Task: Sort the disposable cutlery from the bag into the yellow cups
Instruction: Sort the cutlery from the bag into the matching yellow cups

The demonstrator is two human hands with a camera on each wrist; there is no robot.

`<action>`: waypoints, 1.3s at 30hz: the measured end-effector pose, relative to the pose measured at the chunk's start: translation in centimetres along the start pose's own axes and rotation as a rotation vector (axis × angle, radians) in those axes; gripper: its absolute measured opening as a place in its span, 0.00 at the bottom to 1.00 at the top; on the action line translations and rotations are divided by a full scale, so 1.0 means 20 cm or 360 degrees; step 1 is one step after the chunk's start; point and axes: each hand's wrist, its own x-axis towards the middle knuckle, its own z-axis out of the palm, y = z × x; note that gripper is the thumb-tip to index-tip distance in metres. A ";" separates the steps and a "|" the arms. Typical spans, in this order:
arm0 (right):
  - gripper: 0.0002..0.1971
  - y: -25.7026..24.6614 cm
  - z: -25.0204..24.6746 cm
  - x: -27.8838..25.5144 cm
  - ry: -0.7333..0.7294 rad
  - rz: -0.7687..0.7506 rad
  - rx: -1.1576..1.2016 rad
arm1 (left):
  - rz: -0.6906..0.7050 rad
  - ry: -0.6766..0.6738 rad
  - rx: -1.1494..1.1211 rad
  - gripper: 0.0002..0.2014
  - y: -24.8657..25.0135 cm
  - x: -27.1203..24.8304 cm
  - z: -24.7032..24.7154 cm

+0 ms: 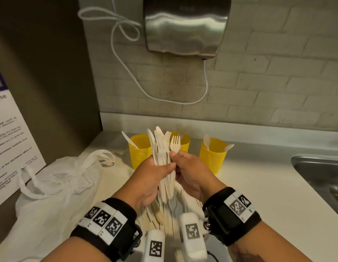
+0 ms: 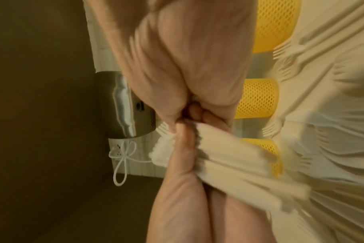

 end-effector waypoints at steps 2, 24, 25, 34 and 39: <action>0.14 0.00 -0.01 0.01 0.0056 -0.0027 -0.0007 | -0.0019 -0.0026 -0.0103 0.17 -0.01 0.00 0.00; 0.08 0.04 0.01 0.09 0.0153 0.0048 -0.0258 | 0.0008 0.0129 0.0545 0.23 -0.08 0.15 -0.03; 0.08 0.04 0.01 0.09 0.0161 0.0043 -0.0213 | 0.0022 0.0128 0.0488 0.19 -0.08 0.14 -0.01; 0.13 -0.01 0.06 0.10 0.0263 0.0059 0.0018 | 0.0010 0.0180 0.0036 0.16 -0.10 0.09 0.00; 0.15 -0.01 0.07 0.14 0.0397 0.0048 0.0301 | -0.0061 0.0187 -0.0206 0.09 -0.08 0.08 -0.02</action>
